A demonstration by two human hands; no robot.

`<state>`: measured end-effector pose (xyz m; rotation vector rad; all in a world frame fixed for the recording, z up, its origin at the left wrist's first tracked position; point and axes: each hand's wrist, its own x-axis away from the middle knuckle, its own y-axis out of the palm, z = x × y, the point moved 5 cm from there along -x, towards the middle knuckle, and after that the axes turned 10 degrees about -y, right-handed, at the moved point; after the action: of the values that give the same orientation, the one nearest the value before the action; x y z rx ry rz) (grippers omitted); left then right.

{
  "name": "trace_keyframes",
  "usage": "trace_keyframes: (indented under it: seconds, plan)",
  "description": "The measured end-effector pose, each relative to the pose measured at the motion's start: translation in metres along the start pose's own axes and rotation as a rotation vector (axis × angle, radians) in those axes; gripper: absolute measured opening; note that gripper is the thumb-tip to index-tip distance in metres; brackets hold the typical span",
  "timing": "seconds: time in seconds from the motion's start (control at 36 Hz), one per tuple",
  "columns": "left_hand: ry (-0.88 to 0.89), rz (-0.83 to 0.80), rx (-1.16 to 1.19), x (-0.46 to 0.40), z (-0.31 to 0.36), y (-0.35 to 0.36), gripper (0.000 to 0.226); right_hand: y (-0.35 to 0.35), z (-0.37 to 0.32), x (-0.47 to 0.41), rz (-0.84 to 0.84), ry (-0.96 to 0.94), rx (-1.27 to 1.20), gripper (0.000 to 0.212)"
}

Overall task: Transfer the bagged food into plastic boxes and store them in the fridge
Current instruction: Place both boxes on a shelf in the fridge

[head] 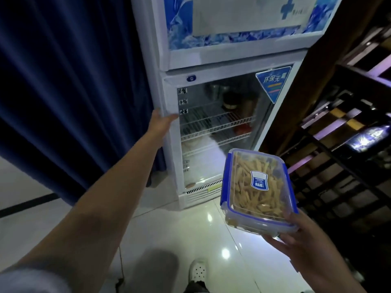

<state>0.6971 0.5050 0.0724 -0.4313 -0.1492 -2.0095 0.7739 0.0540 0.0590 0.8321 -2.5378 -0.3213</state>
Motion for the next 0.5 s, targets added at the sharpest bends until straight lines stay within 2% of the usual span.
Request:
trace_keyframes:
  seconds: [0.06, 0.25, 0.5]
  plan:
    - [-0.010, 0.003, 0.010, -0.025, 0.004, 0.000, 0.085, 0.003, 0.000, -0.006, 0.034, 0.011, -0.015, 0.047]
    - [0.054, 0.050, 0.046, -0.070, 0.007, -0.004, 0.050, 0.012, 0.008, -0.026, 0.110, 0.025, -0.002, 0.048]
    - [0.072, 0.024, 0.117, -0.067, 0.000, 0.007, 0.052, 0.002, 0.016, -0.037, 0.113, 0.037, -0.043, 0.040]
